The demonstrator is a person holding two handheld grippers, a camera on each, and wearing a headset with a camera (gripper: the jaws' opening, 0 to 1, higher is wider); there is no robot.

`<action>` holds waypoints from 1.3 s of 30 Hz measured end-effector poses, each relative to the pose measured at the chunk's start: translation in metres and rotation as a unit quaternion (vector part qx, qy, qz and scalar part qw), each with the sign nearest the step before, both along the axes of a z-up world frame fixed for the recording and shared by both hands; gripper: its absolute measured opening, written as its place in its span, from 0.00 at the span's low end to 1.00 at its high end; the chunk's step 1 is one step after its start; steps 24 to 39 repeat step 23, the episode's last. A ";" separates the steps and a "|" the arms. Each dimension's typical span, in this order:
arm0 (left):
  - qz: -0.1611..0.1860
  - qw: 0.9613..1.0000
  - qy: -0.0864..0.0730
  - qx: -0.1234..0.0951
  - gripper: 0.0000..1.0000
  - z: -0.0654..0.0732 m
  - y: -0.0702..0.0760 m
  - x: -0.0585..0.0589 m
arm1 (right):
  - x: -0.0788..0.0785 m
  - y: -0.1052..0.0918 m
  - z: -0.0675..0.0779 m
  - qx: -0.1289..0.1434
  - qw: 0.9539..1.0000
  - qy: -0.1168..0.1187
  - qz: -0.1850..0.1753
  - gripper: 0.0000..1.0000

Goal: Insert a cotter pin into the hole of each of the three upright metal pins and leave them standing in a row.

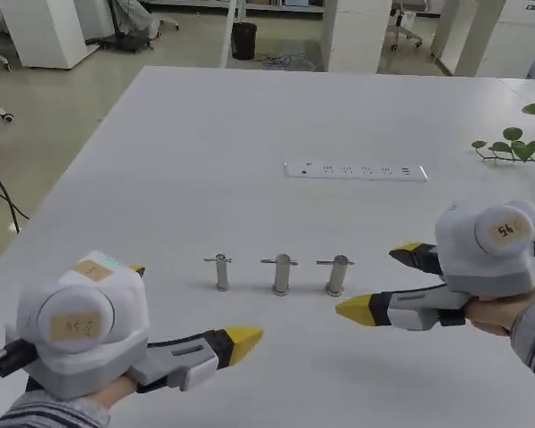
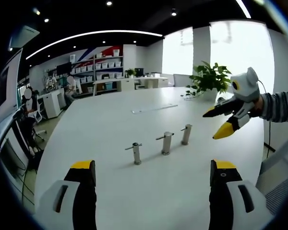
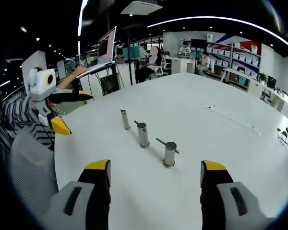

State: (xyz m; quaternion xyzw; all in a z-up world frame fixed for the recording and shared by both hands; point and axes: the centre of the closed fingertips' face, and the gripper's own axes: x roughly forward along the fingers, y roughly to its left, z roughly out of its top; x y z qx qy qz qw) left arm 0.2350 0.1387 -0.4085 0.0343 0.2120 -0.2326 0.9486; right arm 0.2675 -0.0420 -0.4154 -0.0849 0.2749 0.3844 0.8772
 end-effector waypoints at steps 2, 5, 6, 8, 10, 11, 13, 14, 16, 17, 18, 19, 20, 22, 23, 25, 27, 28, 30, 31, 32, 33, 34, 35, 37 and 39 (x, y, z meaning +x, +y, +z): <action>0.004 1.000 0.000 -0.001 0.99 0.001 0.001 0.001 | -0.002 0.003 0.004 0.014 1.000 -0.006 -0.012 0.77; 0.008 1.000 0.001 0.001 0.99 0.000 0.002 0.001 | -0.002 0.003 0.008 0.025 0.999 -0.019 -0.035 0.81; 0.008 1.000 0.000 0.002 0.99 0.000 0.002 0.001 | -0.002 0.004 0.009 0.028 0.999 -0.022 -0.039 0.82; 0.010 1.000 0.000 0.001 0.99 0.000 0.001 0.001 | -0.005 0.005 0.008 0.032 0.998 -0.023 -0.045 0.83; 0.009 1.000 0.002 0.001 0.99 -0.001 0.000 0.002 | -0.007 0.008 0.006 0.036 0.998 -0.022 -0.048 0.83; 0.009 1.000 0.002 0.003 0.99 0.000 0.000 0.003 | -0.009 0.008 0.007 0.036 0.998 -0.025 -0.051 0.82; 0.009 1.000 0.002 0.005 0.99 0.000 0.000 0.003 | -0.010 0.009 0.007 0.034 0.997 -0.031 -0.056 0.81; 0.009 1.000 0.001 0.006 0.98 0.001 0.000 0.003 | -0.011 0.009 0.008 0.034 0.997 -0.035 -0.059 0.81; 0.008 1.000 0.000 0.007 0.98 0.001 0.000 0.003 | -0.014 0.010 0.007 0.039 0.997 -0.033 -0.064 0.81; 0.008 1.000 -0.001 0.008 0.98 0.001 0.000 0.003 | -0.015 0.010 0.007 0.044 0.996 -0.032 -0.067 0.81; 0.008 1.000 -0.003 0.010 0.97 0.002 0.000 0.003 | -0.016 0.010 0.007 0.049 0.996 -0.030 -0.071 0.81; 0.008 1.000 -0.004 0.012 0.97 0.002 0.000 0.003 | -0.016 0.010 0.007 0.052 0.995 -0.028 -0.075 0.81; 0.008 1.000 -0.004 0.012 0.97 0.002 0.000 0.003 | -0.017 0.009 0.005 0.054 0.995 -0.026 -0.077 0.80; 0.008 1.000 -0.003 0.014 0.97 0.001 0.000 0.003 | -0.018 0.006 0.001 0.052 0.995 -0.019 -0.088 0.80; 0.008 1.000 -0.002 0.014 0.97 0.001 0.000 0.003 | -0.019 0.005 0.000 0.053 0.994 -0.019 -0.090 0.79; 0.008 1.000 -0.002 0.014 0.97 0.001 0.000 0.003 | -0.019 0.005 0.000 0.053 0.994 -0.019 -0.090 0.79; 0.008 1.000 -0.002 0.014 0.97 0.001 0.000 0.003 | -0.019 0.005 0.000 0.053 0.994 -0.019 -0.090 0.79; 0.008 1.000 -0.002 0.014 0.97 0.001 0.000 0.003 | -0.019 0.005 0.000 0.053 0.994 -0.019 -0.090 0.79; 0.008 1.000 -0.002 0.014 0.97 0.001 0.000 0.003 | -0.019 0.005 0.000 0.053 0.994 -0.019 -0.090 0.79; 0.008 1.000 -0.002 0.014 0.97 0.001 0.000 0.003 | -0.019 0.005 0.000 0.053 0.994 -0.019 -0.090 0.79; 0.008 1.000 -0.002 0.014 0.97 0.001 0.000 0.003 | -0.019 0.005 0.000 0.053 0.994 -0.019 -0.090 0.79; 0.008 1.000 -0.002 0.014 0.97 0.001 0.000 0.003 | -0.019 0.005 0.000 0.053 0.994 -0.019 -0.090 0.79; 0.008 1.000 -0.002 0.014 0.97 0.001 0.000 0.003 | -0.019 0.005 0.000 0.053 0.994 -0.019 -0.090 0.79; 0.008 1.000 -0.002 0.014 0.97 0.001 0.000 0.003 | -0.019 0.005 0.000 0.053 0.994 -0.019 -0.090 0.79; 0.008 1.000 -0.002 0.014 0.97 0.001 0.000 0.003 | -0.019 0.005 0.000 0.053 0.994 -0.019 -0.090 0.79; 0.008 1.000 -0.002 0.014 0.97 0.001 0.000 0.003 | -0.019 0.005 0.000 0.053 0.994 -0.019 -0.090 0.79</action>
